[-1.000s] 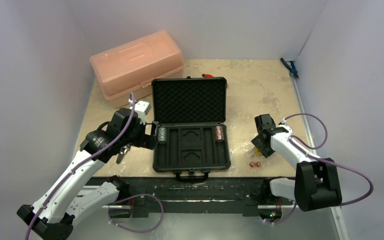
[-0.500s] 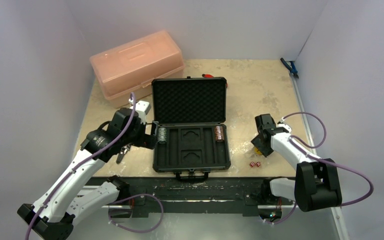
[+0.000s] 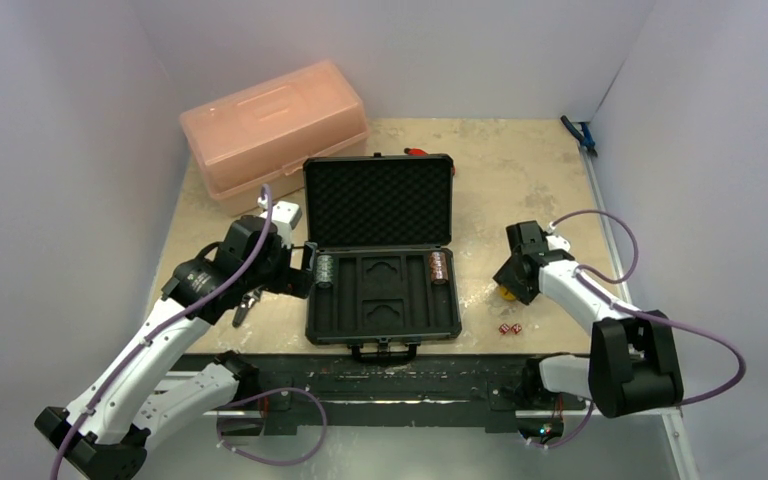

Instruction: Pack up texas hold em set

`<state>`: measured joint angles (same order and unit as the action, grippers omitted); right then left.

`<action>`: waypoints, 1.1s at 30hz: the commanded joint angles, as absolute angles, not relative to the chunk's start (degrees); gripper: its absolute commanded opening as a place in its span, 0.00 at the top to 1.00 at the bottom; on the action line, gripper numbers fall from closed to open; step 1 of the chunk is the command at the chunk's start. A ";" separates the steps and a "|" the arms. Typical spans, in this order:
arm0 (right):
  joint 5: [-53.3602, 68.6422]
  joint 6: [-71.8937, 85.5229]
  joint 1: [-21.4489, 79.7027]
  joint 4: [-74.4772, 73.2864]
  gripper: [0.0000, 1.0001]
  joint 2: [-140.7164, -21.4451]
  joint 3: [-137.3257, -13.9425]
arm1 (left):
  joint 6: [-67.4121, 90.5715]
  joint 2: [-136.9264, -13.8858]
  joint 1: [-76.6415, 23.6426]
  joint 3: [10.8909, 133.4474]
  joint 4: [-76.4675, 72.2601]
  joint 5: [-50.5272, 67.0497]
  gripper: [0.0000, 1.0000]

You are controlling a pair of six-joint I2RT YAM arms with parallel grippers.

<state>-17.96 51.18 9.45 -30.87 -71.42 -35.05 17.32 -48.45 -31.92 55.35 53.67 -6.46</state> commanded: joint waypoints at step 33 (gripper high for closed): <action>-11.87 45.81 17.40 -29.32 0.42 -77.78 -39.81 | 16.17 -49.75 -31.29 55.16 52.67 -8.00 0.03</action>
<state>-13.30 46.37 16.99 -28.88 -79.40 -40.05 17.30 -49.67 -31.88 55.35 53.69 -7.51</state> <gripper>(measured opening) 0.612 0.974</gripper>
